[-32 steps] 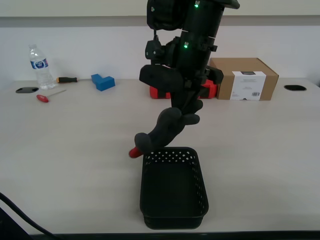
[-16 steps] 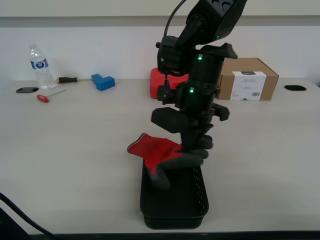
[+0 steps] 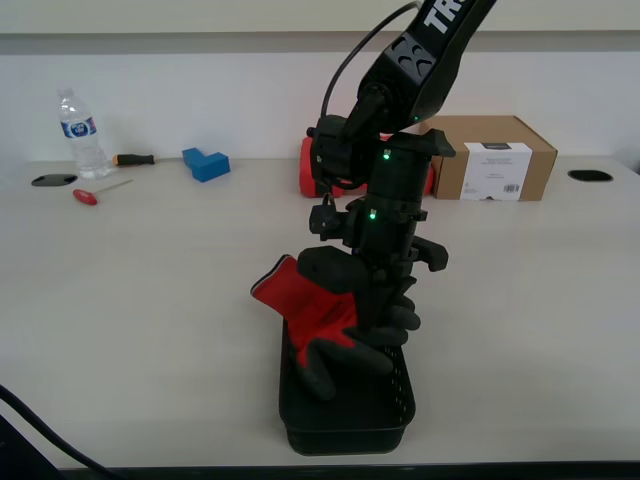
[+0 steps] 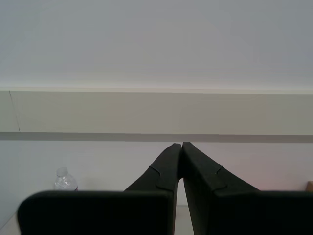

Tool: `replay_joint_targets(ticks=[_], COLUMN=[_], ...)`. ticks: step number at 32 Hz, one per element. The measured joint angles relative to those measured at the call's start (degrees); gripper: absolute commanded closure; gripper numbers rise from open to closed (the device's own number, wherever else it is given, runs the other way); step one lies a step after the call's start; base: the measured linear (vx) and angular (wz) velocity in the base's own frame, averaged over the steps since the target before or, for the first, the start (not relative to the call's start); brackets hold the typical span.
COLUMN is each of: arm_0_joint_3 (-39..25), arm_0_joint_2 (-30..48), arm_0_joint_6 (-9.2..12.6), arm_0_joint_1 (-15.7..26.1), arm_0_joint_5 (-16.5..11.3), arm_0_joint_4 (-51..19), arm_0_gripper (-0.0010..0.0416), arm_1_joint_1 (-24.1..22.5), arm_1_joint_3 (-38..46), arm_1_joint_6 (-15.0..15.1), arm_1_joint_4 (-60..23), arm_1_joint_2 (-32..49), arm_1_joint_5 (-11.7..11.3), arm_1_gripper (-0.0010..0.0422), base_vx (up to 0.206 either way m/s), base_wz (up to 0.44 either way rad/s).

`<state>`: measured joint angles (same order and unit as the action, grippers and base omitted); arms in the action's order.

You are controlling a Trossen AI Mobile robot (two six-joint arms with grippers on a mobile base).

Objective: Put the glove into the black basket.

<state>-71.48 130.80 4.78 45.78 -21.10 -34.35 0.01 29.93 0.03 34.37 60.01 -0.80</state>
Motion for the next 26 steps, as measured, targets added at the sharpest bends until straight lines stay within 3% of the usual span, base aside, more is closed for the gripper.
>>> replay_joint_targets(ticks=[7,9,12,14,20,26], arm_0_joint_3=[-1.6,-1.5,-1.5,-1.5,-1.5,-1.5], arm_0_joint_2=[0.0,0.0,0.0,0.0,0.0,-0.2], arm_0_joint_6=[0.9,1.0,1.0,-0.7,-0.8,-0.9], arm_0_joint_1=[0.0,0.0,0.0,0.0,0.1,0.1], arm_0_joint_5=[-0.6,-1.0,-1.1,-1.1,-1.2,-3.1], arm_0_joint_4=[-0.1,-0.1,-0.1,0.0,-0.1,-0.2], arm_0_gripper=[0.0390,0.0334,0.0300,0.0276,0.0252,0.0251], arm_1_joint_1=[0.0,0.0,0.0,0.0,0.0,0.0], arm_1_joint_3=[0.0,0.0,0.0,0.0,0.0,0.0], arm_1_joint_6=[0.0,0.0,0.0,0.0,0.0,0.0], arm_1_joint_4=[0.0,0.0,0.0,0.0,0.0,0.0], arm_1_joint_2=[0.0,0.0,0.0,0.0,0.0,0.0], arm_1_joint_5=[0.0,0.0,0.0,0.0,0.0,0.0], arm_1_gripper=[0.0412,0.0412,0.0412,0.0412,0.0412,0.0412], base_vx=[0.000,0.000,0.000,0.000,0.000,0.000], base_wz=[0.000,0.000,0.000,0.000,0.000,0.000])
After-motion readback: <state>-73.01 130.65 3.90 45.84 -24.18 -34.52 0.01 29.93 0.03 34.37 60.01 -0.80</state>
